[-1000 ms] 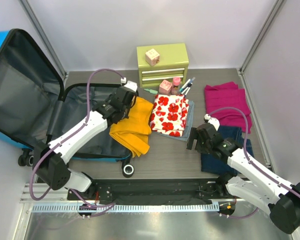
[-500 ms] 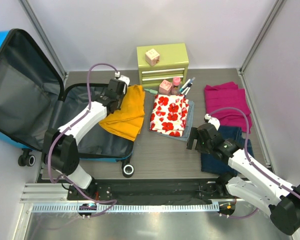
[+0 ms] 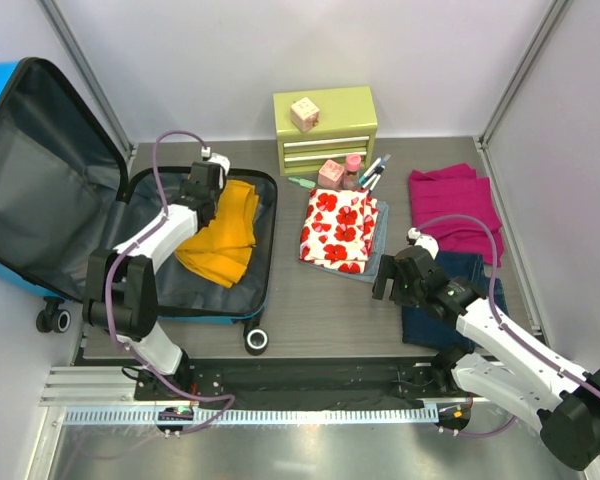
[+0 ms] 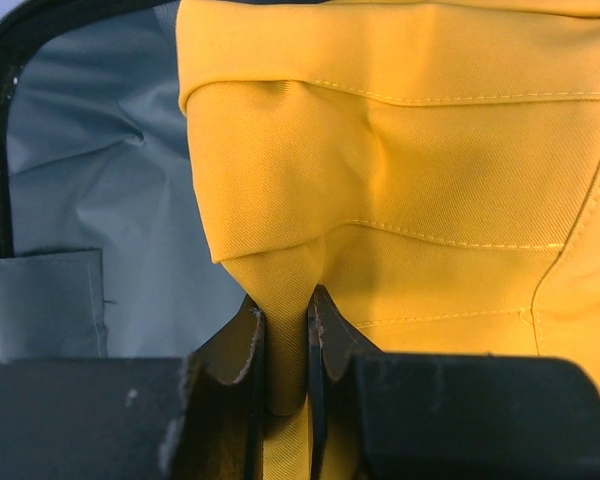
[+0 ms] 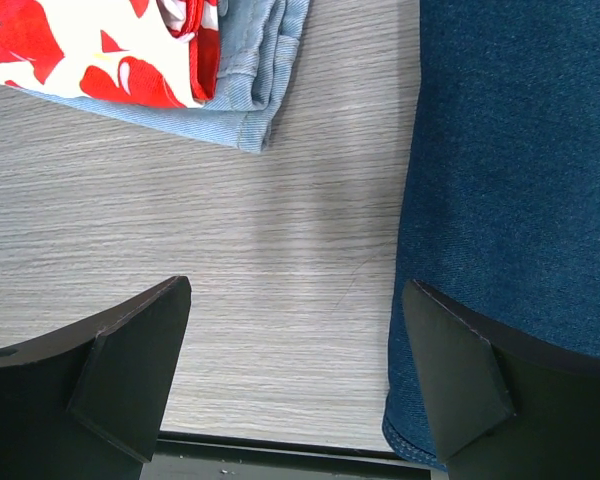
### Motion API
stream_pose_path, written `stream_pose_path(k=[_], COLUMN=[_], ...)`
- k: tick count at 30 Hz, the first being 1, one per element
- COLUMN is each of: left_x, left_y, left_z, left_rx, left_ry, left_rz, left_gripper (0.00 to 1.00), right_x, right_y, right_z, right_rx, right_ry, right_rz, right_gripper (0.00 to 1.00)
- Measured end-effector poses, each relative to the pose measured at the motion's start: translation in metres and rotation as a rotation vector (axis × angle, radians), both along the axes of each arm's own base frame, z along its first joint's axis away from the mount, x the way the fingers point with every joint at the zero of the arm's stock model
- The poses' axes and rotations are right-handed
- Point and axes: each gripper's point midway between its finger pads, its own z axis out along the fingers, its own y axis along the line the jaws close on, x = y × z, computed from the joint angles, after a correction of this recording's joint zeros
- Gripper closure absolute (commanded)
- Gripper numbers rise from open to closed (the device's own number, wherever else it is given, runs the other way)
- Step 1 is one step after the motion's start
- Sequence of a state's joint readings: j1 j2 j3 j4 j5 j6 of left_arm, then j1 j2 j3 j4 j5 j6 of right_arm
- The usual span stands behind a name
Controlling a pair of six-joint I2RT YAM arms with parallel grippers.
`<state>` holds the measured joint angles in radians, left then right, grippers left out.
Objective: Pack the luggage
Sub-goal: Place the clothes in the luggage.
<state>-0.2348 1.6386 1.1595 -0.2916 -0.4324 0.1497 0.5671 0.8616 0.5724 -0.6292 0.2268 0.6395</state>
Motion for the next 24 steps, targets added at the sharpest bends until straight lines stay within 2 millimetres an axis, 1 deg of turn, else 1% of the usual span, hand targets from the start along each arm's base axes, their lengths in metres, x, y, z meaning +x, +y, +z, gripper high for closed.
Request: stream_pose_path(k=[3,6,11,14,16,19,22,24], left_x=[0.004,0.008,0.007,0.010,0.011,0.014,0.017,0.018], left_y=[0.008,0.022,0.059,0.079,0.088,0.095,0.100,0.108], left_z=[0.001,0.002,-0.003,-0.007,-0.014,-0.025,-0.028,-0.027], left_rx=[0.009,0.010,0.014,0.030,0.037,0.043,0.044,0.032], left_ry=[-0.013,-0.037,-0.046,-0.047,-0.031,-0.004,0.005,0.003], left_rz=[0.008,0.039,0.123,0.162,0.178,0.189,0.195,0.208], left_gripper=[1.00,1.00,1.00,1.00,1.00,1.00,1.00,1.00], right_x=[0.000,0.000,0.001,0.002,0.002,0.002,0.001,0.001], right_y=[0.001,0.002,0.004,0.006,0.007,0.008,0.009,0.010], right_z=[0.001,0.002,0.006,0.008,0.009,0.009,0.009,0.010], right_rx=[0.003,0.008,0.025,0.036,0.042,0.046,0.049,0.051], right_ry=[-0.001,-0.007,-0.023,-0.032,-0.032,-0.034,-0.032,-0.031], right_rz=[0.006,0.011,0.018,0.023,0.027,0.032,0.037,0.039], right_gripper=[0.07,0.07,0.07,0.07,0.07,0.07,0.07,0.07])
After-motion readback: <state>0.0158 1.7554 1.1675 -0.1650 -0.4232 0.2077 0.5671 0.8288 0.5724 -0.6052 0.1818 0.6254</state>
